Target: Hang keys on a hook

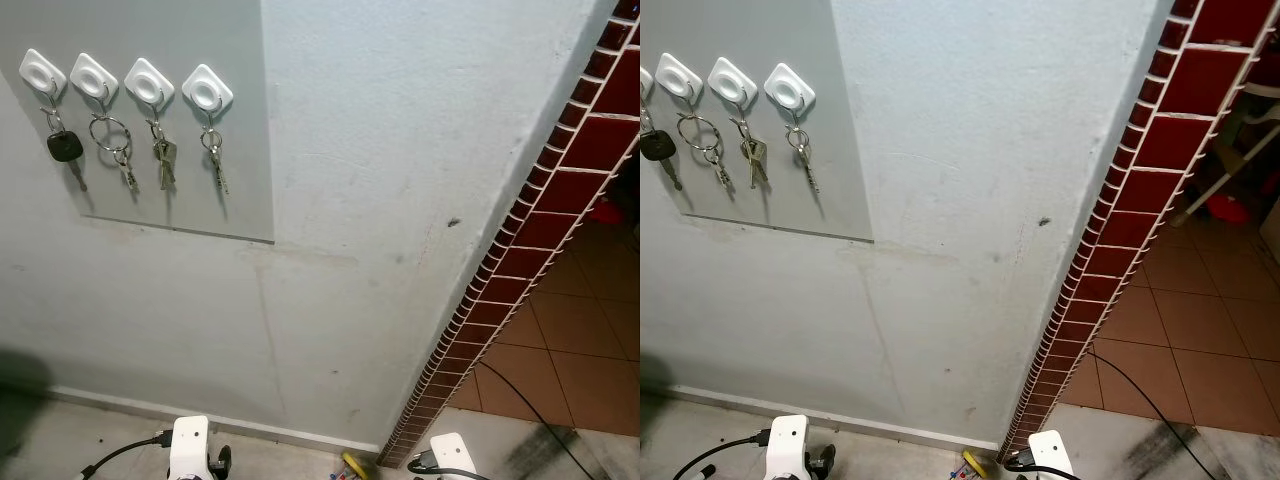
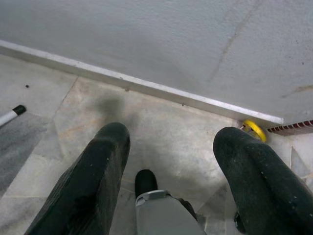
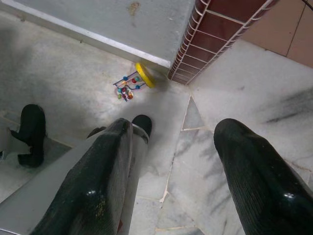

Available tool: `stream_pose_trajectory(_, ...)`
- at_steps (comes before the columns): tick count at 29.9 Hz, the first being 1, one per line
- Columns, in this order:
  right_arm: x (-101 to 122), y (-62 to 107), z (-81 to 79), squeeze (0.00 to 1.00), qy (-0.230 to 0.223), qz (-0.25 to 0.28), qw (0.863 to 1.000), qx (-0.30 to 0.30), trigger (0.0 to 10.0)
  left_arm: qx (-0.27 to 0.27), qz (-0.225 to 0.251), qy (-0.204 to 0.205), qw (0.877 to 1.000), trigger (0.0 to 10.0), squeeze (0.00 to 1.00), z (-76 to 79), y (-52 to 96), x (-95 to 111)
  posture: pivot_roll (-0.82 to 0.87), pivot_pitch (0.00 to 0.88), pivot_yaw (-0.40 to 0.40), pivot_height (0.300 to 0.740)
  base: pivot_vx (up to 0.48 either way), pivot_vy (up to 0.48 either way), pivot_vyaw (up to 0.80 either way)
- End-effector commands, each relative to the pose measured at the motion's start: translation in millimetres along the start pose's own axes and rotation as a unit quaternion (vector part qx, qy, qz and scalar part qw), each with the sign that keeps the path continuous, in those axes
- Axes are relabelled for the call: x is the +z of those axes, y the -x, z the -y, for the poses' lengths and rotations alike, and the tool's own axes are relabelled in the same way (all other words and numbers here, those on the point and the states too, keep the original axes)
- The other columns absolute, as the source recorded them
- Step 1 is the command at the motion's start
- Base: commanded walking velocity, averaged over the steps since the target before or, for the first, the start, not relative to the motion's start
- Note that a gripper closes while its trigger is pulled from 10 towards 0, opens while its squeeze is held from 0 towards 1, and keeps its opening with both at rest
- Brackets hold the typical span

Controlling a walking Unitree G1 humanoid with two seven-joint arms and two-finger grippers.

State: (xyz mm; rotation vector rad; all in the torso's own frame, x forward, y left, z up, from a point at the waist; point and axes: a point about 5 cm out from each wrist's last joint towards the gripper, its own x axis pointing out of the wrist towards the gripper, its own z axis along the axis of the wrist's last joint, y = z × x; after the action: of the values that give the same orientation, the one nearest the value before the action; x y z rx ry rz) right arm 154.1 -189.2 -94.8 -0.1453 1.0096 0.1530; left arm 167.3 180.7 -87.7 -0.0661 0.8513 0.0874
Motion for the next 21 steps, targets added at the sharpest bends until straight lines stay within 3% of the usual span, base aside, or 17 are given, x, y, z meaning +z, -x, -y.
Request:
stream_pose_trajectory(1,4.2,-1.0,-0.4,0.00,-0.005,0.004,1.000,-0.003,10.0,0.002,-0.001,0.002,1.000,10.0,0.00,-2.4,-0.1,0.6,-0.10,0.000,-0.015,0.728,0.000,0.480,0.00)
stream_pose_trajectory(3,4.1,-1.0,-0.3,0.00,-0.005,0.004,1.000,-0.003,10.0,0.003,-0.001,0.001,1.000,10.0,0.00,-2.5,-0.2,0.6,-0.10,0.000,-0.015,0.728,0.000,0.480,0.00)
stream_pose_trajectory(21,5.7,-1.5,-0.4,0.00,-0.003,0.004,1.000,-0.004,10.0,0.002,-0.002,-0.002,1.000,10.0,0.00,-1.3,-0.4,0.7,-0.10,0.000,-0.016,0.728,0.000,0.000,0.00)
